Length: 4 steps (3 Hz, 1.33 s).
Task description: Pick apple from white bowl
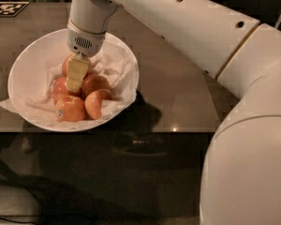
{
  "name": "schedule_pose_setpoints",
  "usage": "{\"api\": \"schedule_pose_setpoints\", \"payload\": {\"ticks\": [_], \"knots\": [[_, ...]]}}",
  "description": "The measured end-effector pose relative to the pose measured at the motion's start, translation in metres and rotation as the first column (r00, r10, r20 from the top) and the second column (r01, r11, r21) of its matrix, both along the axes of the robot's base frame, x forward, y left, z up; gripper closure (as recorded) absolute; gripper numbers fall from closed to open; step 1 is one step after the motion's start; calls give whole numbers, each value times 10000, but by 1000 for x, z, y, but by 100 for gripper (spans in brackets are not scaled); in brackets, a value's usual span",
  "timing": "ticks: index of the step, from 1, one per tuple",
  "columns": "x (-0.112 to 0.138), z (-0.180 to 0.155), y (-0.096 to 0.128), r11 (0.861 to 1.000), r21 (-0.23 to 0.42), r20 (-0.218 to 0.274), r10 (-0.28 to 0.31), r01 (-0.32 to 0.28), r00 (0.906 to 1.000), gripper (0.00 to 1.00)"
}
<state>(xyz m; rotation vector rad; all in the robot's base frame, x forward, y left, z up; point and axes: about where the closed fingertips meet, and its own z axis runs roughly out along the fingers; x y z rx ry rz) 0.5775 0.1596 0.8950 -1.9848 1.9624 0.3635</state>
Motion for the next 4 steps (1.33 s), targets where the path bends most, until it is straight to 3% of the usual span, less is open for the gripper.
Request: {"api": "schedule_pose_setpoints", "payload": {"ticks": [2,3,4], "knots": [[4,46,-14,9997,-183,977,-157,175,9951,100],[6,71,-25,9978,-71,1538,-636,655,9861,100],[7,87,-35,9960,161,1702,-891,876,9814,100]]}}
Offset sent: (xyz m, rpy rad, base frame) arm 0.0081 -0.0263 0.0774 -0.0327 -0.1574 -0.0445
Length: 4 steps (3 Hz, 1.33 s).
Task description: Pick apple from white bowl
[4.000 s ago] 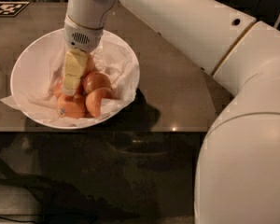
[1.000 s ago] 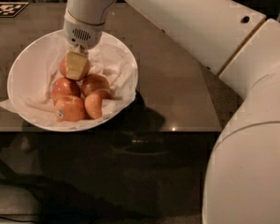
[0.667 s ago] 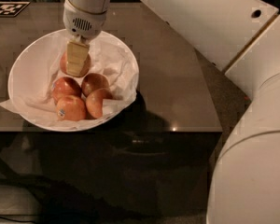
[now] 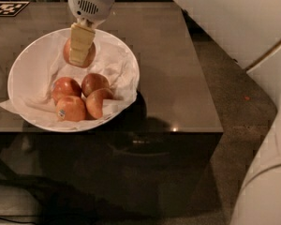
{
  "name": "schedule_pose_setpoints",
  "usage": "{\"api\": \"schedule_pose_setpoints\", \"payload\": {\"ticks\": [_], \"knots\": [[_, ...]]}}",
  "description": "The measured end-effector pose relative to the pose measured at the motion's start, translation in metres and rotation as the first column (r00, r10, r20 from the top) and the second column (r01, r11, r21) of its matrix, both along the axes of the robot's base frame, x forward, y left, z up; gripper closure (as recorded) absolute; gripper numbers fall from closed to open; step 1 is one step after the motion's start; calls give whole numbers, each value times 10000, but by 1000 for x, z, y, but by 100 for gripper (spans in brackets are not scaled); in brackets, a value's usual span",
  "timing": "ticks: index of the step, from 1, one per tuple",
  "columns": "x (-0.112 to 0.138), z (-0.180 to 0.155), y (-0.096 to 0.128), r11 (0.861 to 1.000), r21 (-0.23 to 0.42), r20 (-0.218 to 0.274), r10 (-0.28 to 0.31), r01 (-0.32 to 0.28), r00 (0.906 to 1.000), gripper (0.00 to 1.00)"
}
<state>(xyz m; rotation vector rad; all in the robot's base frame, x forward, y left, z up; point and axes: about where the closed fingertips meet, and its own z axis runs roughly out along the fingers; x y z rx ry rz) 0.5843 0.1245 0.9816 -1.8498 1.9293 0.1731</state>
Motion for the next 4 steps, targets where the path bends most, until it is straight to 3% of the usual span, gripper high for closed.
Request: {"api": "schedule_pose_setpoints", "payload": {"ticks": [3,4], "knots": [[-15,110,-21,9888,1303,489,668,-726,9966,100],[-13,120,-20,9859,1512,720,607,-711,9956,100]]}}
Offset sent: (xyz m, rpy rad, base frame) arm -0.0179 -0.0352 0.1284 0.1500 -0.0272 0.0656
